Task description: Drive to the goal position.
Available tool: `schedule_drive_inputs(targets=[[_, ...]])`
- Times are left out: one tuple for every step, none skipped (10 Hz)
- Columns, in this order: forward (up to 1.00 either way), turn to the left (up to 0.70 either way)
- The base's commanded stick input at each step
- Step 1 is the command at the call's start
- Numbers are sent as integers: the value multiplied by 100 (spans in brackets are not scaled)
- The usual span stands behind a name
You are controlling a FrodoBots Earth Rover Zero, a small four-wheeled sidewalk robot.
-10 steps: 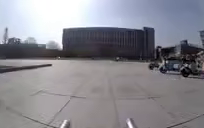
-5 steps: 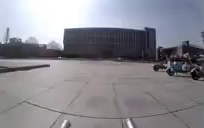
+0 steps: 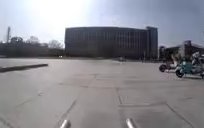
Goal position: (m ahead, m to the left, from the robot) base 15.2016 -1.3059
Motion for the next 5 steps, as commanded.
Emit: schedule_drive_inputs(targets=[[100,0],[3,0],[0,0],[0,0],[0,0]])
